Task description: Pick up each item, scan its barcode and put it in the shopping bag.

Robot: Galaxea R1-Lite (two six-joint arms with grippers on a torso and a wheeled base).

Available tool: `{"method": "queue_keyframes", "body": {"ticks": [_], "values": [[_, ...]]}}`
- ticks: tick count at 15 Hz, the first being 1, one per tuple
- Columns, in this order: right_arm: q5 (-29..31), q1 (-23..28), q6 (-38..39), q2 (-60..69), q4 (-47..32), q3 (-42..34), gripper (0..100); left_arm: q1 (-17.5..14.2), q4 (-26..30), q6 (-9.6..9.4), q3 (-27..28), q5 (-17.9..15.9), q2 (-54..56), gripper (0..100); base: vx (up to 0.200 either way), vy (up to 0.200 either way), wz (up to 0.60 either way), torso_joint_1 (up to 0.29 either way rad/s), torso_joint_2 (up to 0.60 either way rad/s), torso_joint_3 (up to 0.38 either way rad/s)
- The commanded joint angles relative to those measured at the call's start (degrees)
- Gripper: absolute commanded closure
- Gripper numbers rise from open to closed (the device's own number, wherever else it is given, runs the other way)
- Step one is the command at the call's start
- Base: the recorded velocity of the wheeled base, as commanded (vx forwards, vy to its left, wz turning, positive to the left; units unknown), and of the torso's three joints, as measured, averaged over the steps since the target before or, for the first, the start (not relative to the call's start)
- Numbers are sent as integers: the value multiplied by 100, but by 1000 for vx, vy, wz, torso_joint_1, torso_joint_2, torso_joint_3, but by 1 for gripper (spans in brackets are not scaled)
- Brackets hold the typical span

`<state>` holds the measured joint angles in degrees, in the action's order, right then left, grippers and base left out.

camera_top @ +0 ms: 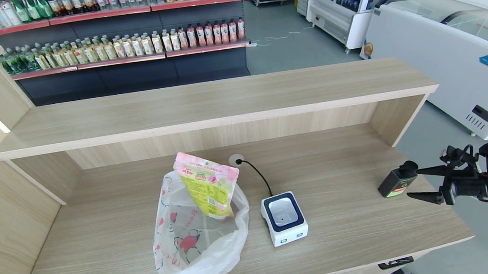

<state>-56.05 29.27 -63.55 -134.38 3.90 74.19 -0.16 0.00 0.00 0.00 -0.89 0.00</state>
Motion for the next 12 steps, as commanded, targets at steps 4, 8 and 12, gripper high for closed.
{"method": "queue_keyframes", "body": {"ticks": [4,8,12], "values": [[-73,-246,124,-264,5,262,0,-2,0,0,0,1,0,0,0,0,0,0,0,0],[-116,-440,132,-423,76,324,0,-2,0,0,0,1,0,0,0,0,0,0,0,0],[-196,-598,141,-598,85,509,0,-2,0,-9,0,1,0,0,0,0,0,0,0,0]]}}
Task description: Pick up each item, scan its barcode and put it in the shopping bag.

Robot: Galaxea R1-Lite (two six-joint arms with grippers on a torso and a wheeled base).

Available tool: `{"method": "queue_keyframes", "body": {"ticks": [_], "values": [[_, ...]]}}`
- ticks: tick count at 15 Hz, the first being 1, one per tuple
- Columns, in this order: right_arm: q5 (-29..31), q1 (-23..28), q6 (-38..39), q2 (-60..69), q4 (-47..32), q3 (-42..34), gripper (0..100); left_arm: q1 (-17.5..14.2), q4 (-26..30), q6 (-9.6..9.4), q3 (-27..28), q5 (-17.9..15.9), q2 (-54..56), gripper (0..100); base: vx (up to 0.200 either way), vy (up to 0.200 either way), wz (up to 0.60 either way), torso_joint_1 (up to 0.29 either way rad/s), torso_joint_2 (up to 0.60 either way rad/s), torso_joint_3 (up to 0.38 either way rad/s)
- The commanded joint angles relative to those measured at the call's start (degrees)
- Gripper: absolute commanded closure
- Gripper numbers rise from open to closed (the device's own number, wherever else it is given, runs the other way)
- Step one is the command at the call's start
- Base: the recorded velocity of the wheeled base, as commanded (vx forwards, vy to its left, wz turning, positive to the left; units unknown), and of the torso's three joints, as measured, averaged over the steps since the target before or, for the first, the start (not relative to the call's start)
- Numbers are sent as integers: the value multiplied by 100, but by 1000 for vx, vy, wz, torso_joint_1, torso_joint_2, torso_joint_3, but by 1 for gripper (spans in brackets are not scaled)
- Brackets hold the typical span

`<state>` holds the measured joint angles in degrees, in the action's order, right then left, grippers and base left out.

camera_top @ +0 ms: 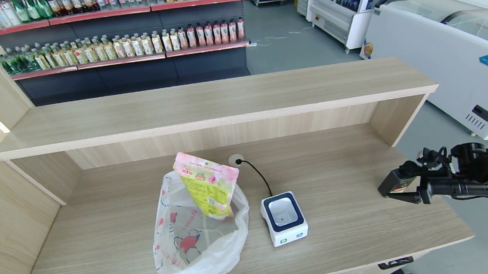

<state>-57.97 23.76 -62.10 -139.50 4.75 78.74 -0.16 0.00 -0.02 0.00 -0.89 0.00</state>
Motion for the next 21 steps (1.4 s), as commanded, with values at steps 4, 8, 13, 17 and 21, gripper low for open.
{"method": "queue_keyframes", "body": {"ticks": [4,8,13,17,21], "values": [[-4,-187,58,-227,-1,230,0,-2,0,2,0,1,0,0,0,0,0,0,0,0],[-92,-275,58,-333,34,397,0,-2,0,2,0,1,0,0,0,0,0,0,0,0],[-92,-302,225,-350,272,388,100,-2,0,2,0,1,0,0,0,0,0,0,0,0],[-118,-311,207,1,553,238,100,-2,0,2,0,1,0,0,0,0,0,0,0,0],[-830,-161,233,1258,676,-131,100,-2,0,2,0,1,0,0,0,0,0,0,0,0]]}}
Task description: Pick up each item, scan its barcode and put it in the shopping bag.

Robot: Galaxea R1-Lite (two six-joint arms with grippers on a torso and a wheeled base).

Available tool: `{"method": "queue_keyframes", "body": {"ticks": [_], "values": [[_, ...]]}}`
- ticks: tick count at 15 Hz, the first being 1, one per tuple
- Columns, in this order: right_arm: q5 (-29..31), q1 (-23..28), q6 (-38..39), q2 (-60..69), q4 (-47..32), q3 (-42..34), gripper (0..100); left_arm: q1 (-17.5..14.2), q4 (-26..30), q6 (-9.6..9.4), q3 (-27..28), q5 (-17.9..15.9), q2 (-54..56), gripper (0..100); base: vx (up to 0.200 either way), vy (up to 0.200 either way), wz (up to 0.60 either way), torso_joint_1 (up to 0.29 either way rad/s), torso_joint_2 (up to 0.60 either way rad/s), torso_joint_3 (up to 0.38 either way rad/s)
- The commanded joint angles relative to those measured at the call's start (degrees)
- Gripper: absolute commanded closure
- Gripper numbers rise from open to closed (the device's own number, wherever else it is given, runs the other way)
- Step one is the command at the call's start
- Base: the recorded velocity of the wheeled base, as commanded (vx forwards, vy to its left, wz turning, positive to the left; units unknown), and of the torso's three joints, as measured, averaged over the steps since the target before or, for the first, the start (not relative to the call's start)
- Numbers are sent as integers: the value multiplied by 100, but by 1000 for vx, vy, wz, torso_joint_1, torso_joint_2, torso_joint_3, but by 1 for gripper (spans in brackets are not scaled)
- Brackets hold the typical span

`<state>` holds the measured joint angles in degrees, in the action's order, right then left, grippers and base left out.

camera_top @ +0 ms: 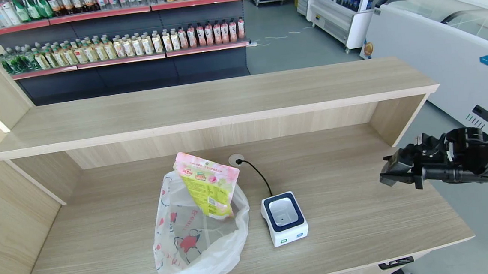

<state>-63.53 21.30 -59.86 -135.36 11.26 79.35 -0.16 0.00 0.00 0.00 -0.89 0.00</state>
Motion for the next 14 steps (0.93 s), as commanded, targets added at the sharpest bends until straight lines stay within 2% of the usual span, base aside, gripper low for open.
{"method": "queue_keyframes", "body": {"ticks": [1,3,5,6,8,9,10,11,14], "values": [[-644,85,79,1618,43,-297,100,-2,0,-9,0,1,0,0,0,0,0,0,0,0],[-951,-3,27,2480,280,-359,100,-2,0,0,0,1,-9,0,0,0,0,0,0,0],[-1057,-240,0,2963,1247,-675,100,-2,0,0,0,1,0,0,0,0,0,0,0,0],[-1065,-486,0,3148,2187,-930,100,-2,0,-9,0,1,0,0,0,0,0,0,0,0],[-1065,-759,0,3218,3075,-1097,100,-2,0,0,0,1,0,0,0,0,0,0,0,0],[-1065,-1057,0,3183,3998,-1158,100,-2,0,0,0,1,0,0,0,0,0,0,0,0],[-1065,-1356,0,3130,4569,-1167,100,-2,0,0,0,1,0,0,0,0,0,0,0,0],[-1048,-1646,18,3104,4815,-1185,100,-2,0,0,0,1,0,0,0,0,0,0,0,0],[-1057,-2578,88,3174,4815,-1185,100,-2,0,0,0,1,0,0,0,0,0,0,0,0]]}}
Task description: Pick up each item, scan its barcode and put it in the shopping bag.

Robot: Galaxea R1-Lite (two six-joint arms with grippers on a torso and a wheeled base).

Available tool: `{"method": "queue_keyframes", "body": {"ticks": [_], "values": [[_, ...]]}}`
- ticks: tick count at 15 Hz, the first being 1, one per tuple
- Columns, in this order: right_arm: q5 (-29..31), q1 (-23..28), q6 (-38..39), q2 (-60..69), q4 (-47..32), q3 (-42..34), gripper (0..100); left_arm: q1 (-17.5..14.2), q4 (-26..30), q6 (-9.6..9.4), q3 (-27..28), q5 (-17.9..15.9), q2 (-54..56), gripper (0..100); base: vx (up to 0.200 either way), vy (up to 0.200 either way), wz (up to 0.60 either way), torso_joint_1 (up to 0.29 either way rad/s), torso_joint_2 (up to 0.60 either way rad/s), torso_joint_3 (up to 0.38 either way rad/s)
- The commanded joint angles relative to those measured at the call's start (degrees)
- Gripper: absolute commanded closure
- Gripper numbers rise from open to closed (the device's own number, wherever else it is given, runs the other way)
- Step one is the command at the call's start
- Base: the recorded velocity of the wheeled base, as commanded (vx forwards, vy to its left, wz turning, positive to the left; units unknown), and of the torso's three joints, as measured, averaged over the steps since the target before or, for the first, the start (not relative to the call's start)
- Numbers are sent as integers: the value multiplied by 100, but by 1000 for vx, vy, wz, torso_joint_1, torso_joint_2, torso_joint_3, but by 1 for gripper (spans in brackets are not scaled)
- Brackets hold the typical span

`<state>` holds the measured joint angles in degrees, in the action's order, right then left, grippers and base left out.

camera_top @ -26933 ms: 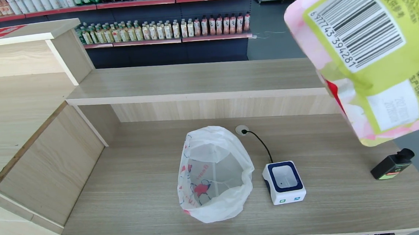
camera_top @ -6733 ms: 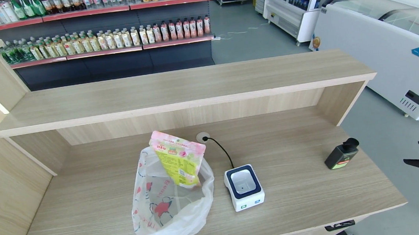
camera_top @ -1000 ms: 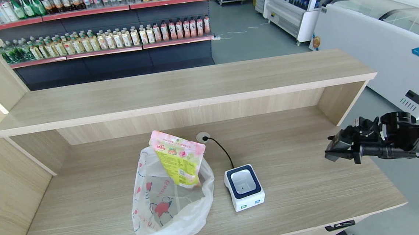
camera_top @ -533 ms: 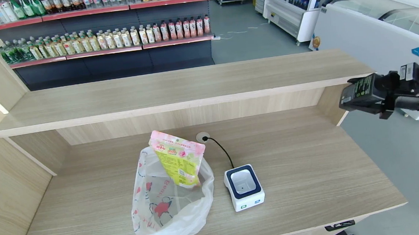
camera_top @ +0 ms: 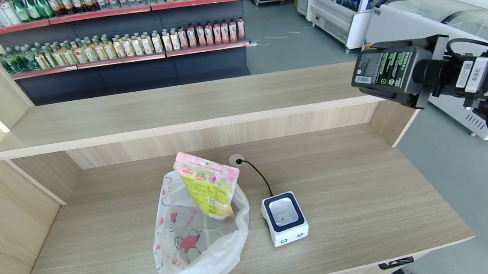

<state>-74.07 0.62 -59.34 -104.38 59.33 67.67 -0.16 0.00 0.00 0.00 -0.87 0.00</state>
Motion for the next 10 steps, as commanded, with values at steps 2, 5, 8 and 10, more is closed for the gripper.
{"method": "queue_keyframes", "body": {"ticks": [2,5,8,10], "values": [[-11,-1275,151,146,43,1,100,-2,0,0,0,-1,0,0,0,0,0,0,0,0],[-2,-2664,520,462,79,9,100,-2,0,0,0,-1,0,0,0,0,0,0,0,0],[-2,-3121,529,638,158,-307,100,-2,0,0,0,-1,0,0,0,0,0,0,0,0],[-2,-3156,547,840,149,-606,100,-2,0,0,0,-1,0,0,0,0,0,0,0,0]]}}
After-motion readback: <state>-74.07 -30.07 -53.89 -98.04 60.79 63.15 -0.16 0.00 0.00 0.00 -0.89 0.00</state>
